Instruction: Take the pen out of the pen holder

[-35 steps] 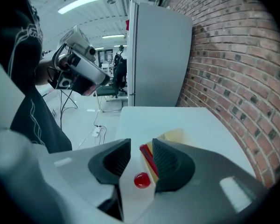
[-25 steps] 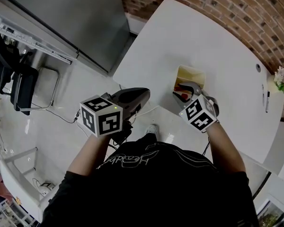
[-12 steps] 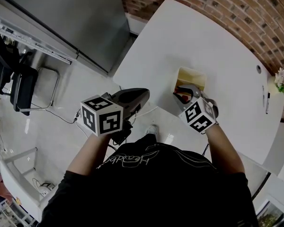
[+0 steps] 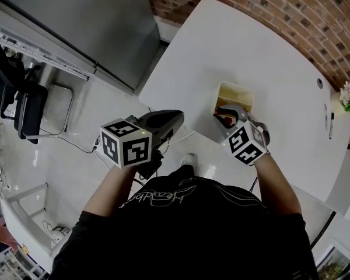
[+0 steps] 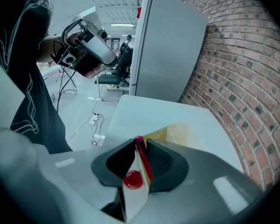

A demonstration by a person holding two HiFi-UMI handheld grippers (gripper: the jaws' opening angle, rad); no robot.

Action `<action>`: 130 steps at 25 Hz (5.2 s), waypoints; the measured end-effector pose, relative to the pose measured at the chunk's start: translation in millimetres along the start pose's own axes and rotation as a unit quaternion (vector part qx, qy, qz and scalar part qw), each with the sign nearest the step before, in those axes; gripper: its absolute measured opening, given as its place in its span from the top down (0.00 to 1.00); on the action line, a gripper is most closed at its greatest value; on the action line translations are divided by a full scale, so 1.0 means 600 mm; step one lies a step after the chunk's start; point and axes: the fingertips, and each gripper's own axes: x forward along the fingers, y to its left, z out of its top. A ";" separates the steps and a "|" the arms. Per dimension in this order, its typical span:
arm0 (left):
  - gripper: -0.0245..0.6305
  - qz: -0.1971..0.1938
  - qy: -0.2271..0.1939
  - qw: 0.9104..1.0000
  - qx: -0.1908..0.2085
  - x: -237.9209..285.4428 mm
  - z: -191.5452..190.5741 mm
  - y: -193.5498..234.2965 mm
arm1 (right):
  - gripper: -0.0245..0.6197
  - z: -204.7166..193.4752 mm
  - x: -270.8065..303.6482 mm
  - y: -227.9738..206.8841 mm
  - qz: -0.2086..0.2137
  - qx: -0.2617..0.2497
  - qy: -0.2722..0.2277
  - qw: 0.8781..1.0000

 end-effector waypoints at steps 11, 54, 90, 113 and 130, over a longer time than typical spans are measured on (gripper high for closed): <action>0.96 -0.012 -0.001 1.000 0.009 0.008 0.003 -0.015 | 0.85 0.009 -0.016 0.000 -0.016 0.004 -0.014 1.000; 0.96 0.026 -0.045 0.996 0.077 -0.082 -0.032 -0.195 | 0.88 0.137 -0.251 -0.004 -0.135 0.027 -0.214 0.967; 0.96 0.003 -0.112 0.978 0.177 -0.164 -0.179 -0.500 | 0.88 0.089 -0.611 0.241 -0.019 0.174 -0.399 0.900; 0.96 -0.015 -0.122 0.972 0.202 -0.183 -0.265 -0.586 | 0.88 0.035 -0.676 0.365 0.009 0.205 -0.434 0.877; 0.96 -0.013 -0.117 0.971 0.208 -0.181 -0.269 -0.598 | 0.88 0.024 -0.677 0.375 0.023 0.223 -0.431 0.874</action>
